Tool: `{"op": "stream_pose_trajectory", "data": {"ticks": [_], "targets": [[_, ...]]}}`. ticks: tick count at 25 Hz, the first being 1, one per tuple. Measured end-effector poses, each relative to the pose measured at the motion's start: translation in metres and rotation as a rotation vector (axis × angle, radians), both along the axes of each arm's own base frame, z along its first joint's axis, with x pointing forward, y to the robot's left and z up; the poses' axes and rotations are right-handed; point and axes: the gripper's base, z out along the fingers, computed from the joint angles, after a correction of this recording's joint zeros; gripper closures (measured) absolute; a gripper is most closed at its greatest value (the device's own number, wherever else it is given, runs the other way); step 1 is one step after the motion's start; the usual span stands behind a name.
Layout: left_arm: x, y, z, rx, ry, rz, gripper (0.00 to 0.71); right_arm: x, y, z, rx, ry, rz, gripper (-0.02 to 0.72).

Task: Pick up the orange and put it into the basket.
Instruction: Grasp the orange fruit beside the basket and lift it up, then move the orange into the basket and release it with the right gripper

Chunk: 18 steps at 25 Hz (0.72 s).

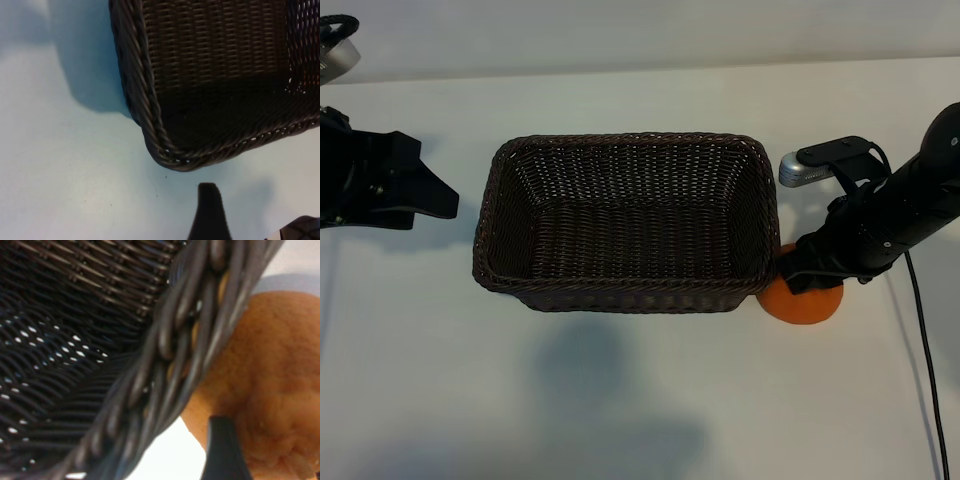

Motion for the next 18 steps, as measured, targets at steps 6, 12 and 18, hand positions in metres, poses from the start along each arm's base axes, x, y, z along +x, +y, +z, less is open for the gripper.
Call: {"op": "stream_pose_trajectory", "data": {"ticks": [6,12,18], "targets": [[0.001,0.000,0.000,0.002,-0.010,0.007,0.150,0.000,0.002,0.003,0.014,0.026,0.014,0.574],[0.001,0.000,0.000,0.004,-0.011,0.007,0.150,0.000,0.003,0.014,0.012,0.050,0.058,0.605],[0.001,0.000,0.000,0.003,-0.011,0.007,0.150,0.002,-0.006,0.071,-0.092,-0.008,0.073,0.605]]}}
